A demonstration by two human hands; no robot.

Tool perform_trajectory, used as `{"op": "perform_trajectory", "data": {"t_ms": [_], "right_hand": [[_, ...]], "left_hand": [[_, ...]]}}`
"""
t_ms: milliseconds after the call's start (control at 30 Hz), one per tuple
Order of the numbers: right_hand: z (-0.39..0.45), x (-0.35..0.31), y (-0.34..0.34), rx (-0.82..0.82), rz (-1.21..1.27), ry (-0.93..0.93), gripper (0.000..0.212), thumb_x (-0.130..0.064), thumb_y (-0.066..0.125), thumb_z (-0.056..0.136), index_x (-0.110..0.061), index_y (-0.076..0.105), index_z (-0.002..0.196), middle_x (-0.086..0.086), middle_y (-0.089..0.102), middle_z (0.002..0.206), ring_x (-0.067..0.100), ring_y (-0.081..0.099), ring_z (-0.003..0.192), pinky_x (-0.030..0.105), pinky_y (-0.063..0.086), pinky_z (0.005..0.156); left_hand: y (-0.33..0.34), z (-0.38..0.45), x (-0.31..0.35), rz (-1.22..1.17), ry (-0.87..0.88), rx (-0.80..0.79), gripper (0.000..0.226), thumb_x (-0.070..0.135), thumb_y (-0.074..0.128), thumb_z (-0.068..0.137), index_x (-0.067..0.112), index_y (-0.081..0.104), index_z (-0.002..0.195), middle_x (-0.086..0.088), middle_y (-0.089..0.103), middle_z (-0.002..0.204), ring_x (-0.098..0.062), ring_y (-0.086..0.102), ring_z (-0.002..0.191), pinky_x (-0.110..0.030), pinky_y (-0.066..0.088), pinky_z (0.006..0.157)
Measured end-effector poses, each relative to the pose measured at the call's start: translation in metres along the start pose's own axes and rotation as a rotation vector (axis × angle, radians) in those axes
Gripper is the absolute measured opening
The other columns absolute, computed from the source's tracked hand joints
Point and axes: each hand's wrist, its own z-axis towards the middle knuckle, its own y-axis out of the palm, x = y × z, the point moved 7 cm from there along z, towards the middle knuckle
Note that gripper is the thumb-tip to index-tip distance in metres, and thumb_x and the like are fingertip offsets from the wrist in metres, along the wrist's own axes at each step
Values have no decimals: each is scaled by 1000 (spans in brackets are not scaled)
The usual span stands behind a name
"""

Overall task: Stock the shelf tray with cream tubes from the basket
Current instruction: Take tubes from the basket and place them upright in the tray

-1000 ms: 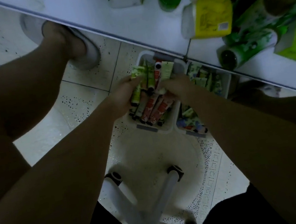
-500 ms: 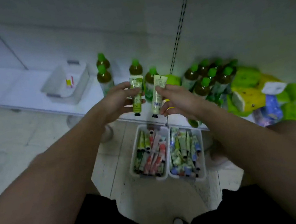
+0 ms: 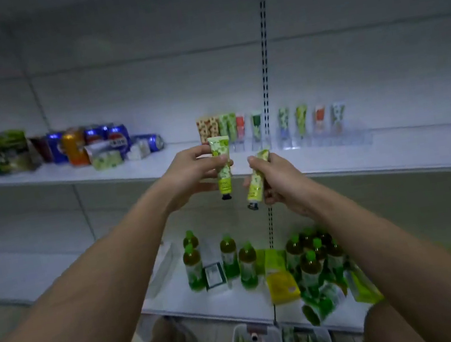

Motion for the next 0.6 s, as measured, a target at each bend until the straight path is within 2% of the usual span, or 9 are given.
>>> {"op": "perform_trajectory", "data": {"t_ms": [100,267,333,467,600], "right_hand": [[-7,-45,-18,18,-40,-88,19,-31,58,96,-12,58,96,8,59,81,13,53,54,26,45,46],[-18,-108,-43,42,-166,-235,19,-16,64,93,-5,56,108,16,66,90,19,62,63,29,53,53],[-16,-124,-47,28,-211,-260,15,-13,64,93,-5,58,105,19,67,90,20,63,63,27,55,55],[5,-140,-48,10,-349,-273,14,-12,59,95,-4,60,107,19,67,93,18,66,66,22,55,57],[41,-146,-52,43,-484,-310,13,-9,59,95,-8,59,108,15,66,89,19,67,66,22,58,57]], "left_hand": [[-2,-4,47,3,73,15,23,16,67,89,12,64,112,-6,72,102,-19,71,89,-32,59,72],[-12,0,97,57,144,54,18,11,66,89,12,64,107,-9,69,104,-24,68,95,-32,59,78],[-18,6,107,79,147,56,26,11,67,88,12,61,113,-11,69,107,-24,69,96,-32,59,77],[-31,26,115,122,162,59,31,7,69,86,14,57,113,-12,71,101,-17,72,82,-23,57,60],[-44,61,100,170,122,65,29,0,69,83,6,54,108,-16,69,103,-23,71,87,-29,60,66]]}}
